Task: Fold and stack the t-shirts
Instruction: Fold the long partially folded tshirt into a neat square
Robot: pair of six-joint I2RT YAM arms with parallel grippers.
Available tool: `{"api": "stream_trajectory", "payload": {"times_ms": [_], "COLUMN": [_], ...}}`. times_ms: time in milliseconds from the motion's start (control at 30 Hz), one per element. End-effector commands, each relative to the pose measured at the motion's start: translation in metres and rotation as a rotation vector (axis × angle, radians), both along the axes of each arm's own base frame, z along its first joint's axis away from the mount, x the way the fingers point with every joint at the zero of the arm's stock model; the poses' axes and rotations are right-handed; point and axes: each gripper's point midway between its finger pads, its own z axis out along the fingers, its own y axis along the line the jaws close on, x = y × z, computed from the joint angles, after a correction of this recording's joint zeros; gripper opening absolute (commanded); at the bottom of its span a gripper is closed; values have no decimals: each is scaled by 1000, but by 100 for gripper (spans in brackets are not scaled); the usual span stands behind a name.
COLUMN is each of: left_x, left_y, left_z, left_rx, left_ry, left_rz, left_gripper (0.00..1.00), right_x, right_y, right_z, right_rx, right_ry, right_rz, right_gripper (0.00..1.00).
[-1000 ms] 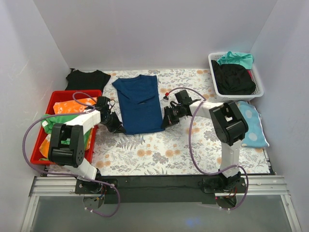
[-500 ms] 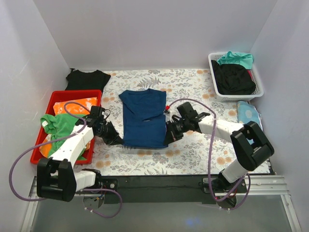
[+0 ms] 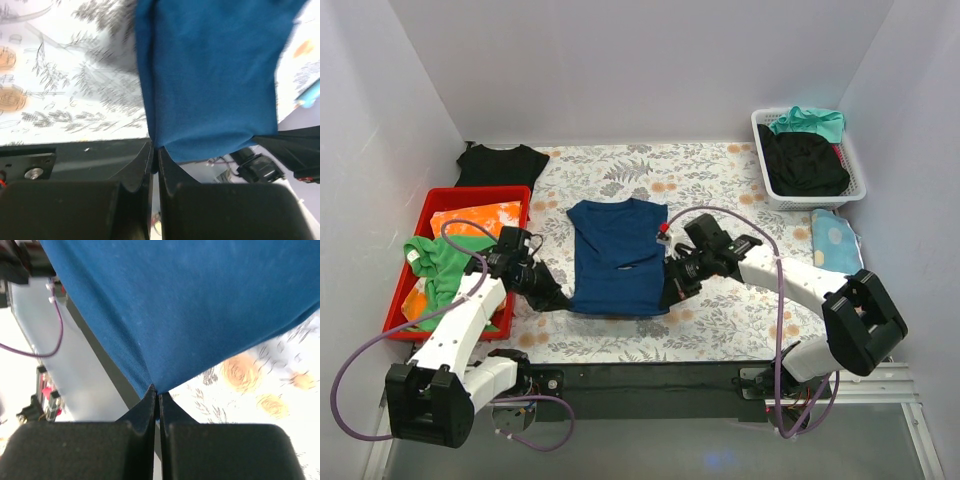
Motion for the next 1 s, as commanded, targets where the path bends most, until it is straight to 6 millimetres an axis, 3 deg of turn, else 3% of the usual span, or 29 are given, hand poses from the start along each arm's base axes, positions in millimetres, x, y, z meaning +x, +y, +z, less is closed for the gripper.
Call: {"api": "stream_trajectory", "payload": {"times_ms": [0, 267, 367, 567, 600, 633, 667, 733, 767, 833, 867, 933, 967], "left_x": [36, 110, 138, 202, 214, 223, 232, 250, 257, 274, 278, 292, 296], "left_y": [7, 5, 8, 7, 5, 4, 3, 2, 3, 2, 0, -1, -2], "left_z": [36, 67, 72, 61, 68, 53, 52, 39, 32, 19, 16, 13, 3], "left_rx": [46, 67, 97, 136, 132, 141, 145, 164, 174, 191, 186, 193, 195], "left_ry": [-143, -277, -316, -330, -355, -326, -332, -312, -303, -280, -277, -288, -269], "left_rz": [53, 110, 131, 160, 159, 150, 143, 126, 116, 102, 92, 86, 81], "left_gripper": [0, 0, 0, 0, 0, 0, 0, 0, 0, 0, 0, 0, 0], "right_x": [23, 85, 113, 180, 197, 207, 218, 237, 246, 261, 267, 278, 283], "right_y": [7, 24, 25, 37, 38, 39, 38, 44, 45, 49, 50, 55, 54], "right_z": [37, 66, 63, 61, 57, 56, 41, 46, 31, 34, 22, 24, 12], "right_rx": [3, 15, -7, 0, 0, -2, -16, 4, -8, 2, -9, 0, -13], "right_ry": [-99, -242, -272, -293, -291, -293, -267, -279, -256, -265, -247, -258, -244], "right_rz": [-29, -90, -118, -161, -176, -186, -192, -205, -206, -214, -218, -222, -229], "right_gripper": [1, 1, 1, 1, 1, 1, 1, 1, 1, 1, 1, 1, 1]}}
